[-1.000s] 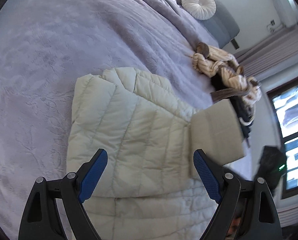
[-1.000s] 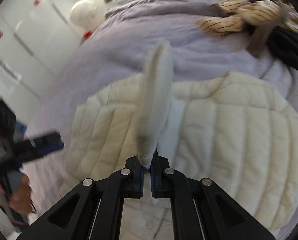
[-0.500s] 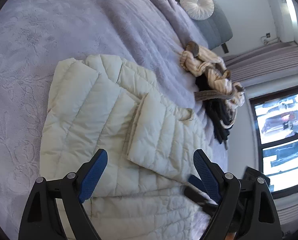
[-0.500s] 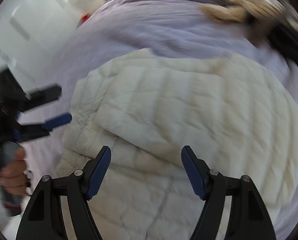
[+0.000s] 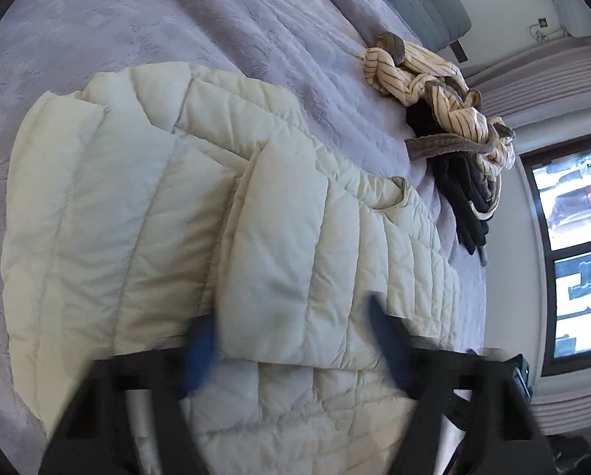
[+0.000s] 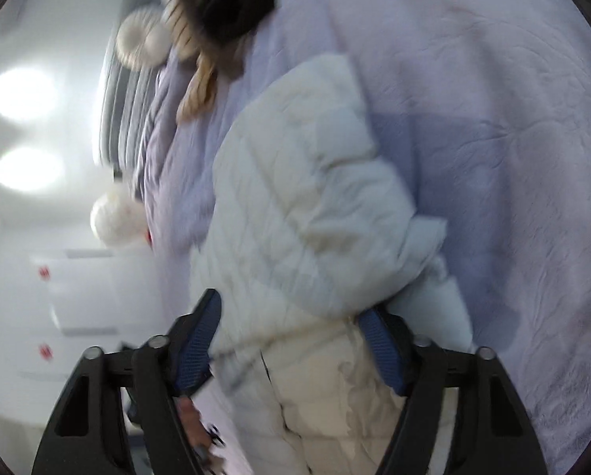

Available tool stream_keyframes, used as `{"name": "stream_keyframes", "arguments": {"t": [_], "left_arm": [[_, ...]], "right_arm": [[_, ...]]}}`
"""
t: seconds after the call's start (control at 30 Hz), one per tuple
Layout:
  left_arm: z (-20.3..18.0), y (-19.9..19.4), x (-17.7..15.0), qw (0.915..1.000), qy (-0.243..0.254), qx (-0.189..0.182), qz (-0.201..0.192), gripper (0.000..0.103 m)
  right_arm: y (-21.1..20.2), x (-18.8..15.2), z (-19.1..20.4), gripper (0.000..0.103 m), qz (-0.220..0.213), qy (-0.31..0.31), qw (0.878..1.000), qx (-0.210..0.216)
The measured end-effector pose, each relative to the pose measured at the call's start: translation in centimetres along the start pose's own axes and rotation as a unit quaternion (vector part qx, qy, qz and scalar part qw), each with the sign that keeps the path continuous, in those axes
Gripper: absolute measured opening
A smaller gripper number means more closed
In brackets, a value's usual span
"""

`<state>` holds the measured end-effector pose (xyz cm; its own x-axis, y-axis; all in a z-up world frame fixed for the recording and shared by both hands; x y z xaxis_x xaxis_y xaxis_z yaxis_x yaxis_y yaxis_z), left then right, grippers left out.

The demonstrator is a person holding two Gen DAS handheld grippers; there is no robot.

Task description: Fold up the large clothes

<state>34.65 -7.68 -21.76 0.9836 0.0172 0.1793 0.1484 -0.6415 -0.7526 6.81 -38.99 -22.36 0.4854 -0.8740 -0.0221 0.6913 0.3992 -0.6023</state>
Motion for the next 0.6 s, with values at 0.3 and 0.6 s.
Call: {"name": "stream_keyframes", "arguments": {"t": [0.3, 0.6], "left_arm": [[-0.2, -3.2, -2.7, 0.999, 0.033, 0.009, -0.028, 0.006], [2.3, -1.7, -4.6, 0.9948, 0.062, 0.08, -0.008, 0.006]], "right_arm": [[0.1, 0.0, -1.4, 0.006, 0.009, -0.012, 1.0, -0.007], [1.8, 0.3, -3.3, 0.006, 0.02, -0.014, 0.999, -0.038]]}}
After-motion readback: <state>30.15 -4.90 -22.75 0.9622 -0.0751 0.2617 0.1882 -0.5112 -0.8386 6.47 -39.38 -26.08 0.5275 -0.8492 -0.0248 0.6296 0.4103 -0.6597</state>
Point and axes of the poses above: each gripper's, at about its wrist camera, not at the fingertips, and y roughly the way its jaws point, z to its left, x to its top, the point moved 3 cm from there along y, roughly the way its jaws point
